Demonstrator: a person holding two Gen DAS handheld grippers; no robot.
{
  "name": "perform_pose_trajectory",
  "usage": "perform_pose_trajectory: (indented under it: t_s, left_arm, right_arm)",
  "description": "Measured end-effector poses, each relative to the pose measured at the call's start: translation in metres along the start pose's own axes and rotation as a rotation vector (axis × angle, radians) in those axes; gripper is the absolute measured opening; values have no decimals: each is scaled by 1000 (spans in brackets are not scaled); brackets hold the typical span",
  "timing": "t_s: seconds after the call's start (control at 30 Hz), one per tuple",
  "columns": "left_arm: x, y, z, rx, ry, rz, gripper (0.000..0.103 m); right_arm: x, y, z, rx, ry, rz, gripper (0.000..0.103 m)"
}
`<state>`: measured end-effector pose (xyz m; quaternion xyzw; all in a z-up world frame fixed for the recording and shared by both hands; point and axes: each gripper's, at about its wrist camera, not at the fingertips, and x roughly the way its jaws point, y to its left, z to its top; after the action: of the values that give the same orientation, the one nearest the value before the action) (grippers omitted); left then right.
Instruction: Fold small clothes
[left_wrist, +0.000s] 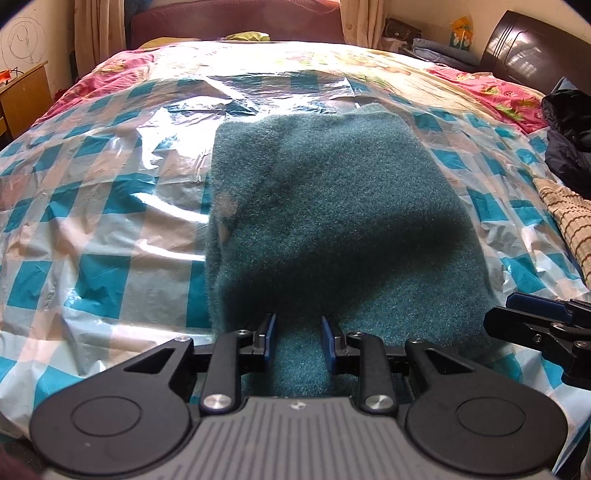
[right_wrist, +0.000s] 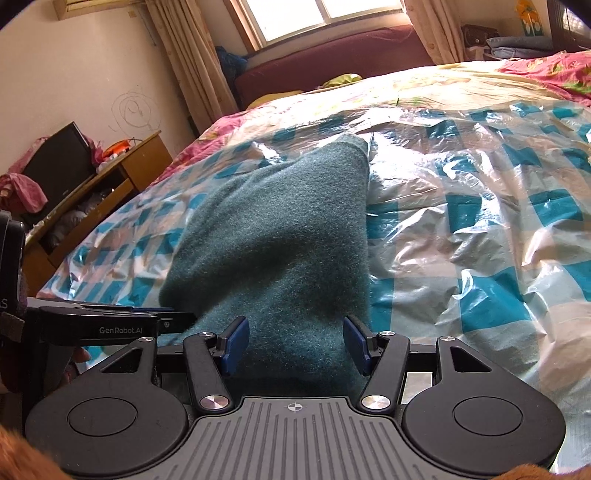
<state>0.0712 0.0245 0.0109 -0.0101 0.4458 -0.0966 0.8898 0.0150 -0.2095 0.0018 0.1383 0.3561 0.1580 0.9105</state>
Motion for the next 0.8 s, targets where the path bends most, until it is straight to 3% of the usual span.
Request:
perform_pose_trajectory:
  t_s: [0.13, 0.37, 0.63, 0.8]
  left_arm:
    - [-9, 2, -10, 9, -24, -25, 34]
    - [-21, 0, -26, 72, -82, -42, 36]
    - [-30, 30, -31, -50, -80, -93, 36]
    - [-51, 38, -11, -81, -167, -136, 38]
  right_arm:
    - [-9, -5, -11, 75, 40, 11, 58]
    - [-7, 7, -21, 48, 88, -49, 56]
    - [-4, 23, -18, -5, 97, -65, 56]
    - [-2, 38, -14, -53, 91, -55, 56]
